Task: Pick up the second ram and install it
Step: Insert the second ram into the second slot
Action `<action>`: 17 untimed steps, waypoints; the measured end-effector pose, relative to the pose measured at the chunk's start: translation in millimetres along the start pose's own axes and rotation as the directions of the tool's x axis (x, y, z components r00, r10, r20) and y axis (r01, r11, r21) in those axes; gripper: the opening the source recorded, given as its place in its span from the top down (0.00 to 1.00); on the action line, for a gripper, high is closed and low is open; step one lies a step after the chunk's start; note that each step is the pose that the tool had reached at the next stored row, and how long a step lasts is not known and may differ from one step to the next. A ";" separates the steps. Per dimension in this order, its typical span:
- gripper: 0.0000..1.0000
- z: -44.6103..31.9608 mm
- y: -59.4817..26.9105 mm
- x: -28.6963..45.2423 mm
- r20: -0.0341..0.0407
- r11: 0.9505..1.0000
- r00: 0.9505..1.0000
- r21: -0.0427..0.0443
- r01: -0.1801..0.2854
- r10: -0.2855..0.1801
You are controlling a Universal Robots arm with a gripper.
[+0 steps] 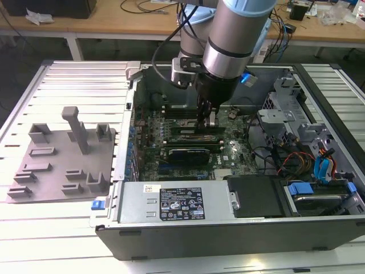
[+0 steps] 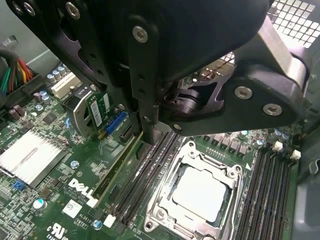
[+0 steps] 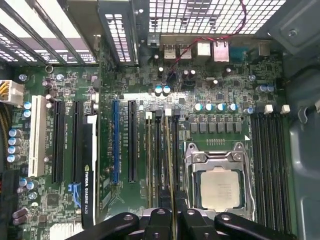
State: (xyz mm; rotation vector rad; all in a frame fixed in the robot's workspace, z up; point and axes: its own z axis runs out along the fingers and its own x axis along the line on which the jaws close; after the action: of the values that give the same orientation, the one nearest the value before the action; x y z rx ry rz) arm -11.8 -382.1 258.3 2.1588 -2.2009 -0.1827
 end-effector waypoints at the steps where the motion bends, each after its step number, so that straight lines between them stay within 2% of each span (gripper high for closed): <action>1: 0.89 0.8 1.1 -0.2 0.000 1.000 1.000 0.000 -0.002 0.002; 4: 0.89 4.8 3.6 -0.3 0.007 0.999 0.999 0.002 -0.053 0.053; 8: 0.89 11.4 3.5 -0.1 0.004 1.000 1.000 0.001 -0.029 0.029; 12: 0.89 21.2 2.4 0.3 0.003 1.000 1.000 0.001 -0.028 0.028; 17: 0.89 26.7 1.9 0.7 0.003 1.000 1.000 0.001 -0.028 0.028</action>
State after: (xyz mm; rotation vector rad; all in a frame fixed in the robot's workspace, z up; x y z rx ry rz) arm -16.9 -381.5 232.0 2.1282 -2.2327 -0.1839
